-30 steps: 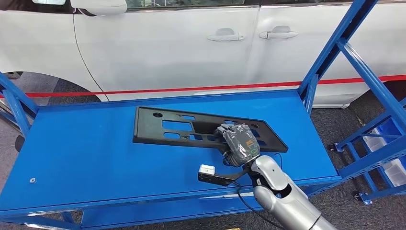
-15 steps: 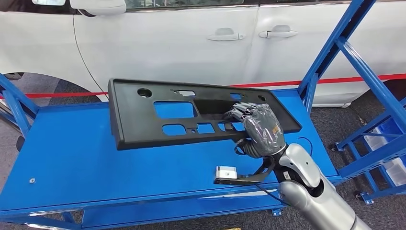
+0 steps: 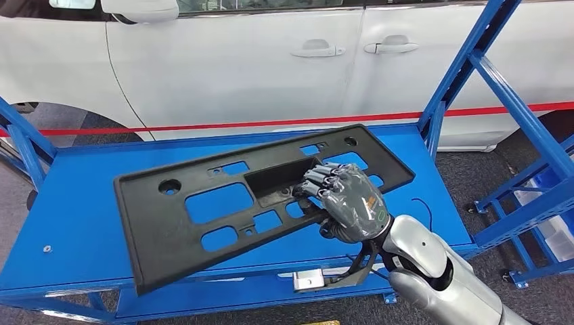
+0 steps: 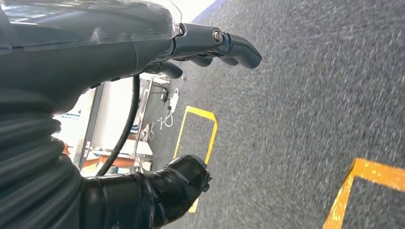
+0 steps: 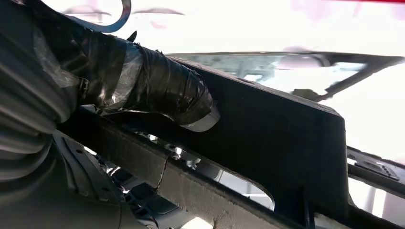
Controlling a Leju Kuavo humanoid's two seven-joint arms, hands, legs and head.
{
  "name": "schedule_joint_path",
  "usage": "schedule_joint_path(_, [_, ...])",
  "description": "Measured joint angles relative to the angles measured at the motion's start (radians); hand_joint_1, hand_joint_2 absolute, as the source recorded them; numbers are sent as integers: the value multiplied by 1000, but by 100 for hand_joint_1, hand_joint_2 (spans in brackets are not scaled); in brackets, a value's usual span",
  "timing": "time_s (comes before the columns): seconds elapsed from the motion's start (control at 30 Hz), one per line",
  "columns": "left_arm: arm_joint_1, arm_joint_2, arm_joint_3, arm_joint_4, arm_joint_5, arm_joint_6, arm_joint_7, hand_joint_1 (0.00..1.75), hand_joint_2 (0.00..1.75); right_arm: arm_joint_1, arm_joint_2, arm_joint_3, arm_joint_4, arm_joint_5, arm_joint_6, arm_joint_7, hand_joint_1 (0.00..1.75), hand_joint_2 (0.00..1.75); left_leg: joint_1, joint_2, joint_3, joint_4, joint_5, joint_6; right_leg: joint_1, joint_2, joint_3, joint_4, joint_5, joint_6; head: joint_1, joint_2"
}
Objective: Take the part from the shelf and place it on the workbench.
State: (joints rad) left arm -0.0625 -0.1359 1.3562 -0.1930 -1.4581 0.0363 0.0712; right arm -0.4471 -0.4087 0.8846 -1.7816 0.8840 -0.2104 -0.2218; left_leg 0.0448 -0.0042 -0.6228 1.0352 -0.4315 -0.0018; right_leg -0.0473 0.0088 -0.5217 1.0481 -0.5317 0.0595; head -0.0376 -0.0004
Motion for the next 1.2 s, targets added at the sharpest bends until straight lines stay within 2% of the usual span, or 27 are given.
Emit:
schedule_joint_path(0.07, [0, 0, 0, 0, -1, -3, 3, 0, 175, -9, 0, 27, -4, -11, 7, -1, 175, 175, -2, -5, -5, -2, 12, -20, 9, 7, -4, -8, 5, -18, 0, 0])
schedule_joint_path(0.13, [2, 0, 0, 0, -3, -7, 6, 0, 175, -16, 0, 45, -8, -20, 10, -1, 175, 175, 1, -6, -12, -2, 13, -34, 10, 3, -17, -9, 14, -39, 0, 0])
schedule_joint_path(0.17, [3, -1, 0, 0, -4, -9, 7, 0, 175, -20, 0, 53, -10, -25, 11, -1, 175, 175, 2, -4, -22, 16, -11, -36, 10, 0, -26, -11, 23, -51, -1, 0])
schedule_joint_path(0.2, [3, -1, 0, 0, -6, -10, 7, 0, 175, -23, 0, 57, -12, -30, 11, -1, 175, 175, 3, -2, -35, 51, -50, -36, 10, -3, -35, -13, 32, -64, -2, 0])
schedule_joint_path(0.27, [3, -1, 0, 0, -8, -12, 8, 0, 175, -25, 0, 65, -14, -41, 12, -2, 175, 175, -1, 0, -69, 172, -148, -31, 19, -7, -56, -12, 48, -80, -2, 0])
schedule_joint_path(0.3, [3, -1, 0, 0, -8, -13, 8, 0, 175, -25, 0, 68, -14, -48, 13, -4, 175, 175, -4, 0, -80, 231, -175, -28, 26, -9, -67, -11, 56, -84, -2, 0])
schedule_joint_path(0.33, [2, -1, 0, 0, -8, -14, 8, 0, 175, -25, 0, 73, -15, -57, 14, -7, 175, 175, -9, 0, -81, 270, -182, -24, 32, -11, -78, -10, 63, -87, -2, 0])
schedule_joint_path(0.37, [2, -1, 0, 0, -8, -15, 8, 0, 175, -26, 0, 77, -17, -67, 15, -12, 175, 175, -14, 0, -67, 279, -167, -17, 38, -12, -90, -8, 71, -89, -2, 0])
schedule_joint_path(0.4, [2, -1, 0, 0, -8, -15, 8, 0, 175, -25, 0, 80, -20, -78, 16, -17, 175, 175, -20, 0, -36, 251, -139, -8, 44, -12, -100, -6, 78, -90, -2, 0])
schedule_joint_path(0.47, [1, 0, 0, 0, -8, -16, 9, 0, 175, -25, 0, 85, -30, -94, 17, -25, 175, 175, -36, 0, 64, 121, -104, 20, 52, -12, -116, 0, 89, -90, -2, 0])
schedule_joint_path(0.53, [0, 1, 0, 0, -8, -17, 10, 0, 175, -26, 0, 91, -41, -100, 18, -32, 175, 175, -49, -1, 140, 4, -111, 37, 54, -14, -125, 2, 102, -85, -1, 0])
schedule_joint_path(0.57, [-1, 1, 0, 0, -7, -18, 11, 0, 175, -26, -1, 95, -47, -101, 19, -36, 175, 175, -52, -1, 154, -24, -116, 39, 53, -15, -127, 0, 111, -81, -1, 0])
schedule_joint_path(0.63, [-1, -1, 0, 0, -7, -19, 12, 0, 175, -27, -2, 103, -56, -102, 22, -41, 175, 175, -49, 2, 146, -43, -97, 41, 52, -14, -132, -5, 121, -70, -1, 0])
schedule_joint_path(0.67, [-1, -3, 0, 1, -7, -20, 13, 0, 175, -29, -4, 108, -59, -103, 25, -44, 175, 175, -45, 5, 140, -51, -84, 45, 52, -12, -138, 1, 107, -65, 0, 0])
schedule_joint_path(0.7, [-1, -4, 0, 1, -7, -21, 13, 0, 175, -31, -6, 112, -62, -105, 27, -46, 175, 175, -41, 9, 131, -58, -70, 50, 52, -10, -148, 24, 75, -59, 1, 0])
schedule_joint_path(0.73, [-2, -4, 0, 1, -6, -21, 13, 0, 175, -33, -7, 117, -64, -109, 30, -49, 175, 175, -40, 12, 122, -60, -58, 54, 48, -9, -161, 67, 28, -53, 2, 0])
schedule_joint_path(0.8, [-1, -4, 0, 1, -5, -22, 13, 0, 175, -36, -8, 128, -67, -115, 36, -52, 175, 175, -39, 11, 93, -55, -39, 58, 40, -9, -187, 188, -55, -41, 3, 0])
schedule_joint_path(0.83, [0, -5, 0, 1, -5, -23, 13, 0, 175, -37, -8, 134, -68, -117, 40, -52, 175, 175, -39, 9, 77, -50, -30, 56, 36, -9, -189, 234, -66, -37, 3, 0])
schedule_joint_path(0.87, [0, -5, 0, 1, -5, -23, 13, 0, 175, -38, -9, 139, -68, -118, 43, -53, 175, 175, -38, 5, 60, -43, -23, 54, 32, -9, -179, 253, -55, -33, 3, 0])
schedule_joint_path(0.9, [0, -6, 0, 1, -5, -24, 13, 0, 175, -40, -9, 144, -69, -118, 45, -54, 175, 175, -36, 0, 43, -35, -15, 50, 28, -7, -152, 236, -29, -31, 3, 0])
schedule_joint_path(0.93, [-1, -7, 0, 1, -5, -24, 13, 0, 175, -44, -9, 149, -71, -118, 46, -54, 175, 175, -35, -7, 26, -26, -8, 45, 25, 1, -107, 189, -3, -31, 3, 0])
schedule_joint_path(1.0, [-4, -9, 0, 1, -5, -25, 13, 0, 175, -50, -10, 155, -75, -118, 46, -55, 175, 175, -34, -23, -1, -10, 4, 34, 22, 35, -9, 57, 4, -36, 3, 0])
schedule_joint_path(1.03, [-5, -10, 0, 1, -4, -25, 13, 0, 175, -52, -11, 157, -77, -118, 46, -54, 175, 175, -34, -31, -9, -5, 12, 28, 23, 49, 23, 9, -6, -40, 3, 0])
schedule_joint_path(1.07, [-6, -10, 0, 1, -3, -25, 13, 0, 175, -56, -12, 160, -79, -120, 46, -54, 175, 175, -33, -39, -15, -4, 21, 21, 25, 54, 36, -16, -15, -44, 2, 0])
schedule_joint_path(1.13, [-3, -10, 0, 1, 0, -25, 12, 0, 175, -65, -14, 166, -83, -128, 51, -52, 175, 175, -32, -54, -24, -5, 36, 7, 26, 36, 30, -26, -5, -57, 2, 0])
schedule_joint_path(1.17, [-2, -10, 0, 1, 0, -25, 12, 0, 175, -71, -14, 168, -84, -134, 56, -50, 175, 175, -31, -52, -32, 1, 26, 2, 25, 24, 21, -28, 5, -67, 2, 0])
schedule_joint_path(1.2, [-1, -10, 0, 1, 1, -25, 12, 0, 175, -76, -15, 169, -86, -140, 60, -47, 175, 175, -30, -43, -43, 22, -4, -2, 24, 13, 10, -31, 16, -77, 2, 0])
